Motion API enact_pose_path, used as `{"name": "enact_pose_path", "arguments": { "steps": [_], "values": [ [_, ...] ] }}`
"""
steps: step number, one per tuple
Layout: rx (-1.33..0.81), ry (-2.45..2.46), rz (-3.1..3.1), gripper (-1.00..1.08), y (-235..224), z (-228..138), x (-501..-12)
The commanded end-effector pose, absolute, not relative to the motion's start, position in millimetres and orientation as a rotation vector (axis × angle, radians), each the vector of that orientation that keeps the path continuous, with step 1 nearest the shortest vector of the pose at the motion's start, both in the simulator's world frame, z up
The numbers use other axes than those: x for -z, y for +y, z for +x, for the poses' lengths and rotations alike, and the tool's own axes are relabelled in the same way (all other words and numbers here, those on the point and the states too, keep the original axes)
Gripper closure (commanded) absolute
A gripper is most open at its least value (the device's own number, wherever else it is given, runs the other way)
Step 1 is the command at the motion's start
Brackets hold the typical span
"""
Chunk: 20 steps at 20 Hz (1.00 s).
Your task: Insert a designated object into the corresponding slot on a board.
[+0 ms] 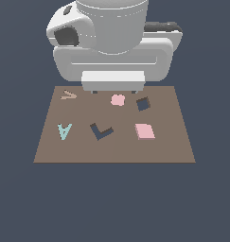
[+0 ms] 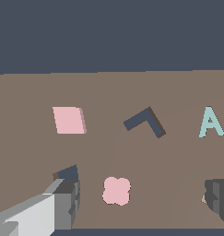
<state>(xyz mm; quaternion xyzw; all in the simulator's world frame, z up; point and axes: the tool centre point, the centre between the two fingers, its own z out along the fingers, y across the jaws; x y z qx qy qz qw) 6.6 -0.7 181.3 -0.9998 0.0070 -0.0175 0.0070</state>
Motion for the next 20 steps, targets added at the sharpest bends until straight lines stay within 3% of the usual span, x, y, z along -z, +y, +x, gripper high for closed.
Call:
{"name": "enact_pose_path", "arguments": {
  "steps": [1,10,20],
  "values": [
    [0.055,0.022,-3.127,-0.92,-0.7,6.6,-181.3],
    [0.047,-0.024,-3.128,-0.92,13.3,14.8,-162.0],
    [0.021,-0.177,-3.130,-0.92,60.2,38.5,-98.9]
  ]
}}
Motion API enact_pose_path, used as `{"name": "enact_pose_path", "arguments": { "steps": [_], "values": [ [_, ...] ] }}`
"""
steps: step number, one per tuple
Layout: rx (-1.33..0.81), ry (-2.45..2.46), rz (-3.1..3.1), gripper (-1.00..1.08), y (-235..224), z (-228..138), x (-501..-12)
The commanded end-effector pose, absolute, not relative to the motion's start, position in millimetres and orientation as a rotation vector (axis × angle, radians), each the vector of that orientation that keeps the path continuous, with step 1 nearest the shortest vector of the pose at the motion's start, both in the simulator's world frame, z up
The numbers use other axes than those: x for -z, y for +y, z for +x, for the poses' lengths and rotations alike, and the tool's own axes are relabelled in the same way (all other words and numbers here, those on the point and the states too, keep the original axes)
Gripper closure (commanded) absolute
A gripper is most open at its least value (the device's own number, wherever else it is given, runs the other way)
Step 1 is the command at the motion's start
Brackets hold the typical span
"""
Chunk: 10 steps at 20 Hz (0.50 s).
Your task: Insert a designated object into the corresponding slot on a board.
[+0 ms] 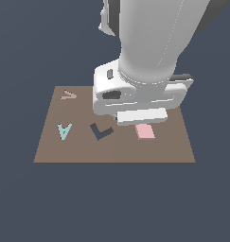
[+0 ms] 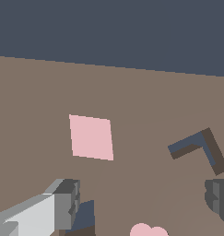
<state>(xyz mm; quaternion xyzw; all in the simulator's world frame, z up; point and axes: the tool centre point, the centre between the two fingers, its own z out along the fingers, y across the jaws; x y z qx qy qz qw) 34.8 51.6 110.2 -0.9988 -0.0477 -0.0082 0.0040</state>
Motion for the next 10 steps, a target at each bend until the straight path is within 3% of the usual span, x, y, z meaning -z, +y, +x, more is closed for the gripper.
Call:
{"name": "enact_pose_path", "arguments": {
  "steps": [1,10],
  "values": [
    [0.018,-0.193,-3.129,-0.92,65.2,40.7,-92.2],
    [0.002,-0.289,-3.127,-0.92,94.9,53.5,-53.5]
  ]
}}
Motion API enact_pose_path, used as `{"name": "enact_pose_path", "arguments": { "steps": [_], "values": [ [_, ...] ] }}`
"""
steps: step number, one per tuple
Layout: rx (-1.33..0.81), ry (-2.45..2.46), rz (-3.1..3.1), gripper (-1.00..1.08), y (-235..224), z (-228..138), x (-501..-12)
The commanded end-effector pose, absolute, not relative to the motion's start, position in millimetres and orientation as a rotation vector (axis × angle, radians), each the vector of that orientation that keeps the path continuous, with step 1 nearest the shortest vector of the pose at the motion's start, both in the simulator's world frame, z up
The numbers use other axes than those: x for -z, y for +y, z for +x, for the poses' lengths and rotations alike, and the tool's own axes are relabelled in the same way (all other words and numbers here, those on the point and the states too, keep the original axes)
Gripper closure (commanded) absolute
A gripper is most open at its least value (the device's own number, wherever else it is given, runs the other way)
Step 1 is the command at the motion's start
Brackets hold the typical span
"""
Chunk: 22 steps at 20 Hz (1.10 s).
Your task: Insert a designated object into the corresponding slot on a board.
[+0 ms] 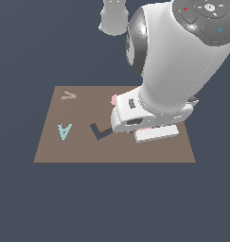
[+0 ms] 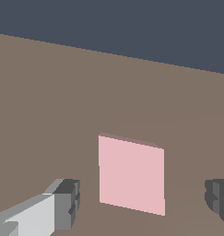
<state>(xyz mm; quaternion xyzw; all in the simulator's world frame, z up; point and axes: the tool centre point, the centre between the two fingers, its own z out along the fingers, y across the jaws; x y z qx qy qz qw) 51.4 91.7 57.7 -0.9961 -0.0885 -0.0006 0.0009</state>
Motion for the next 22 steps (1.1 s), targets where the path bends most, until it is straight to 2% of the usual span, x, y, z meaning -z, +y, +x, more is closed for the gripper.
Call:
{"name": "enact_pose_path", "arguments": {
  "steps": [1,21,22],
  "values": [
    [0.001,-0.294,-3.127,-0.92,96.6,54.1,-51.4],
    [0.000,-0.300,-3.127,-0.92,98.1,55.0,-29.9],
    [0.000,-0.300,-3.127,1.08,98.1,55.0,-29.9]
  ]
}}
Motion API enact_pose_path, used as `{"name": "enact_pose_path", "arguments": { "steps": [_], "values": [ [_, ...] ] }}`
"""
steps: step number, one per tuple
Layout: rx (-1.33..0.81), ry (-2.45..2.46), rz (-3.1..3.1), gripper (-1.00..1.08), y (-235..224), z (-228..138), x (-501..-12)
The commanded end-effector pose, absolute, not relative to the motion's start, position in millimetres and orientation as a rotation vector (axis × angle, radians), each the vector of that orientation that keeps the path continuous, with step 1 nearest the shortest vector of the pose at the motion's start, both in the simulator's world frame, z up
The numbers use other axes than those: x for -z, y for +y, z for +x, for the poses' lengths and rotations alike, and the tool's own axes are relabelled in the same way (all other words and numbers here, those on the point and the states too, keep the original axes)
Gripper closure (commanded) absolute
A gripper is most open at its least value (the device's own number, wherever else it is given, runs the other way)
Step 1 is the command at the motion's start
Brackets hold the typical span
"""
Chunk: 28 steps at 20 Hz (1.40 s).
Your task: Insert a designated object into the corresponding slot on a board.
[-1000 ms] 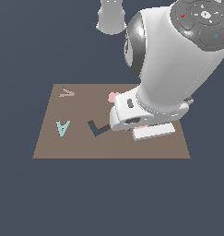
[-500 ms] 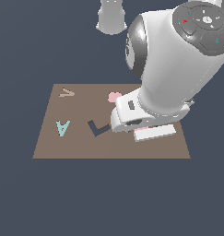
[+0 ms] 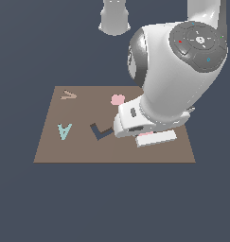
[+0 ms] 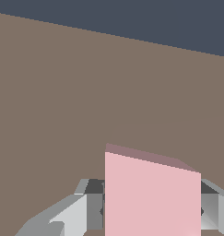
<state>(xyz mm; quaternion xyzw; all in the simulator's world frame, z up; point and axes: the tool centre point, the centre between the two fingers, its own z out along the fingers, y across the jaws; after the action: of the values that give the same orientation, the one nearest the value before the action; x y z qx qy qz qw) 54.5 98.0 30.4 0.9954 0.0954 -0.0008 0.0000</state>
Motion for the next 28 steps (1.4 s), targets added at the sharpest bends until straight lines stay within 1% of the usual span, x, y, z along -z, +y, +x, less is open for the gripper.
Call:
{"name": "enact_pose_path", "arguments": {
  "steps": [1,18,28],
  "values": [
    [0.000,0.300,3.127,1.08,98.1,55.0,-29.9],
    [0.001,0.311,3.126,1.08,98.4,54.6,-33.1],
    [0.001,0.523,3.098,1.08,106.8,48.4,-33.7]
  ]
}}
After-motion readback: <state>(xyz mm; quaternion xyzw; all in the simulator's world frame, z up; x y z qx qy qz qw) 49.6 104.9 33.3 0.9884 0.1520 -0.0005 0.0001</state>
